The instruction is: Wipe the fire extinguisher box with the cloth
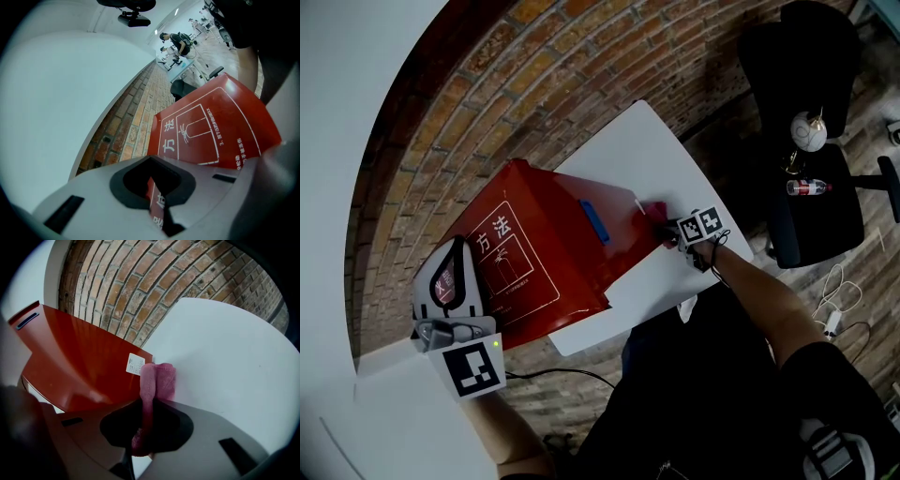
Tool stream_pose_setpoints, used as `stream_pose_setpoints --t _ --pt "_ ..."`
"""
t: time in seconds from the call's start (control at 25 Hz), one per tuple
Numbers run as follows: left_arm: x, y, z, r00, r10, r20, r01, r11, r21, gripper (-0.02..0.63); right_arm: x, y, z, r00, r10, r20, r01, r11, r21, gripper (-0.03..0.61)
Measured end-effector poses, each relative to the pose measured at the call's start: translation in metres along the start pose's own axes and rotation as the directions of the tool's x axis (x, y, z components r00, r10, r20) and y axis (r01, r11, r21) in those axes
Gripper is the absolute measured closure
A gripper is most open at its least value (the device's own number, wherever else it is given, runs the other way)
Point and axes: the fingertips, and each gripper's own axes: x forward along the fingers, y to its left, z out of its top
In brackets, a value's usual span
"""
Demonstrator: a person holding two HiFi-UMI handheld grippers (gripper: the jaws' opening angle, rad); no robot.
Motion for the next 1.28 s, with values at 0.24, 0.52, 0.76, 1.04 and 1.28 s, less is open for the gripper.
stream_pose_setpoints --t 0.24,0.52,0.76,1.04,1.28 --pt "-0.001 -0.001 -0.001 1.0 0.002 -0.011 -0.002 1.0 -0.001 0.595 0.001 -0.002 -0.002 0.998 -0.068 0.013 0.068 0.997 -0.039 0.514" --pt "-0.001 0.002 0.0 1.0 0.012 0.006 -0.012 1.0 -0.006 0.595 -0.018 -0.001 0.003 0.98 -0.167 0.106 0.17 0.985 -0.02 0.514" --pt "-0.014 0.005 0.01 0.99 0.09 0.105 -0.092 0.996 0.01 0.595 -0.063 0.02 0.009 0.947 -0.204 0.248 0.201 0.979 0.036 0.514" --pt "-0.04 0.012 0.01 0.952 0.197 0.236 -0.217 0.974 0.065 0.595 -0.11 0.075 0.012 0.881 -0.222 0.418 0.215 0.975 0.063 0.514" --pt "-0.089 0.022 -0.006 0.913 0.199 0.357 -0.23 0.972 0.045 0.595 -0.139 0.13 0.003 0.793 -0.247 0.556 0.233 0.968 0.098 0.514"
